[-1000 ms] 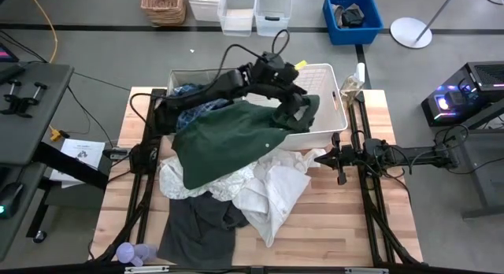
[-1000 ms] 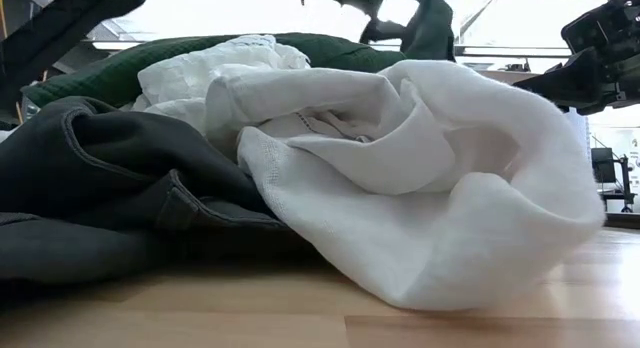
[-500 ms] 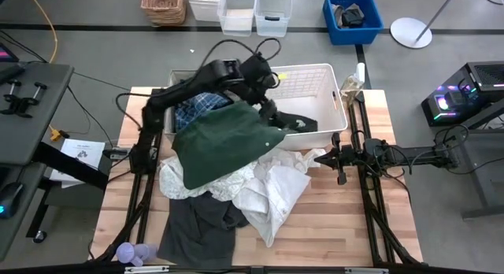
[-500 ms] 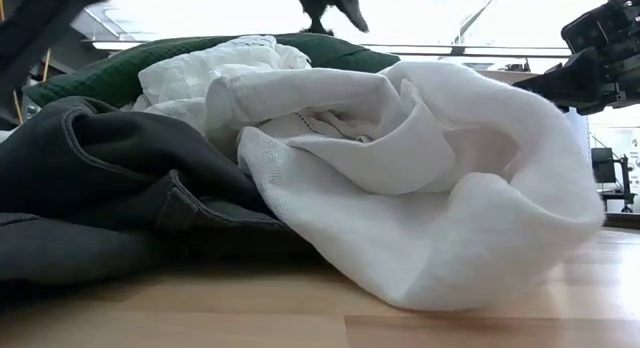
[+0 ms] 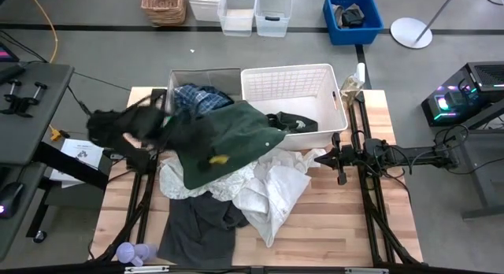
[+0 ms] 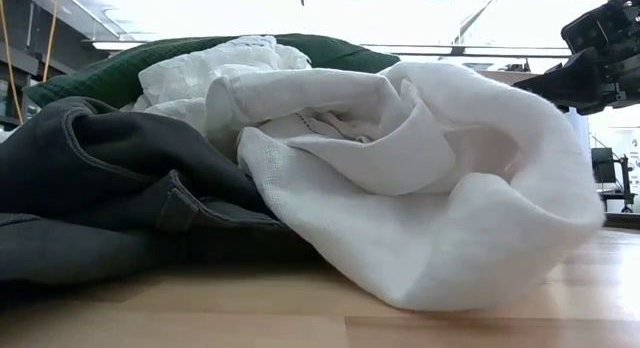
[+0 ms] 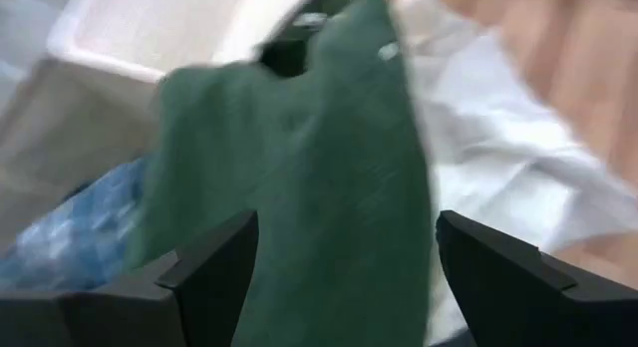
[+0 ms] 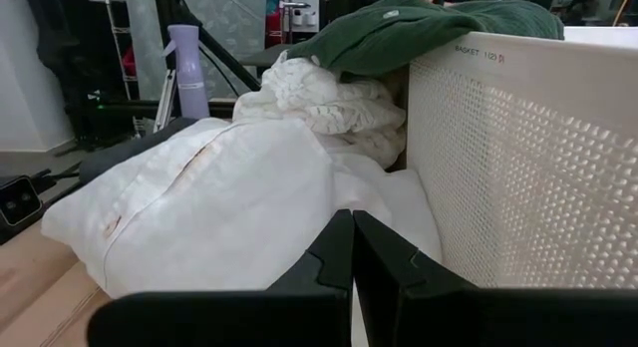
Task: Sort clothes
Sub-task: Put the green shirt into the laundry organizer
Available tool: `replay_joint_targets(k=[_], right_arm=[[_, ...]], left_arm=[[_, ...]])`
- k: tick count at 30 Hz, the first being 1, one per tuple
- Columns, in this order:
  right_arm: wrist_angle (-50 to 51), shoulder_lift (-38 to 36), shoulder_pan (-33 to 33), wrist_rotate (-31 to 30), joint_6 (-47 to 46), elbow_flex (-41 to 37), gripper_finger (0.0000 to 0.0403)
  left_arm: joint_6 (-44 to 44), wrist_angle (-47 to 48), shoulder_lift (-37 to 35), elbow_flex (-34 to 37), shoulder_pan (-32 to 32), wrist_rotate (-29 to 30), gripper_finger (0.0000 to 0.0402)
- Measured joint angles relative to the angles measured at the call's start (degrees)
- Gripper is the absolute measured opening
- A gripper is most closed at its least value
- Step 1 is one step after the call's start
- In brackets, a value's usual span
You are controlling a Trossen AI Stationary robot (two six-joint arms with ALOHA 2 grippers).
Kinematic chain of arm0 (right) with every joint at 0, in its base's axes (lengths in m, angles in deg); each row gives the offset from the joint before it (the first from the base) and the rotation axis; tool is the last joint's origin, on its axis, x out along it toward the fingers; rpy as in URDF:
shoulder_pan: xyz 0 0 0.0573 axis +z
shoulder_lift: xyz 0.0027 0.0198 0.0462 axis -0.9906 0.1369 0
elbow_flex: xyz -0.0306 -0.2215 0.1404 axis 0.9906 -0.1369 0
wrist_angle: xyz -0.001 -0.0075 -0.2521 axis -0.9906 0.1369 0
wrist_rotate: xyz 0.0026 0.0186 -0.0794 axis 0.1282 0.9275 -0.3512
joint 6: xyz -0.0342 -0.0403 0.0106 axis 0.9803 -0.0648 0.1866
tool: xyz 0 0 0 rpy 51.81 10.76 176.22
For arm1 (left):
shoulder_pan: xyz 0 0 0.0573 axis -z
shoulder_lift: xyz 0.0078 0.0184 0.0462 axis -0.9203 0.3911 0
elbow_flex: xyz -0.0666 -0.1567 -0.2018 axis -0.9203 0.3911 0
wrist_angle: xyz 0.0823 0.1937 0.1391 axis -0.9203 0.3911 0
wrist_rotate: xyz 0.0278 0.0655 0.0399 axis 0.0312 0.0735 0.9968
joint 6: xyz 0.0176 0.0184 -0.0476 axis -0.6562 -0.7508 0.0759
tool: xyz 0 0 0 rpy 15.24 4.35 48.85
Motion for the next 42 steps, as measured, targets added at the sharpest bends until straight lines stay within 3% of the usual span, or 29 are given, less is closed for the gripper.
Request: replay_joint_targets(k=[3,10,16,24,27,29,31,32,37,39,42], right_arm=[[0.0,0.0,0.0,0.0,0.0,0.0,0.0000],[0.0,0.0,0.0,0.1,0.0,0.0,0.0000],[0.0,0.0,0.0,0.1,0.0,0.0,0.0000],[0.0,0.0,0.0,0.1,0.0,0.0,0.0000],[0.0,0.0,0.0,0.1,0.0,0.0,0.0000],[0.0,0.0,0.0,0.1,0.0,0.0,0.0000],[0.0,0.0,0.0,0.1,0.0,0.0,0.0000],[0.0,0.0,0.0,0.1,0.0,0.0,0.0000],[0.0,0.0,0.0,0.1,0.0,0.0,0.0000],[0.0,0.0,0.0,0.1,0.0,0.0,0.0000],[0.0,0.0,0.0,0.0,0.0,0.0,0.0000]], left_arm=[[7.3,-0.1,-5.9,12.7,6.2,6.7,0.0293],[17.3,-1.4,-9.1,36.7,14.7,12.5,0.0293],[30.7,-1.0,-9.2,46.4,20.1,18.8,0.0293],[36.4,-6.1,-9.2,55.1,16.0,19.6,0.0290],[34.4,-11.0,-9.2,57.0,13.5,20.3,0.0249],[33.0,-14.1,-9.2,57.5,11.8,19.9,0.0176],[30.5,-17.5,-9.2,57.6,10.3,19.4,0.0068],[29.0,-19.0,-9.3,57.1,9.9,19.2,0.0036],[18.6,-24.2,-12.1,47.0,9.0,19.7,0.0005],[7.8,-30.3,-13.8,40.9,9.7,22.9,0.0005],[-15.2,-46.9,-15.8,33.9,8.9,28.1,0.0002]])
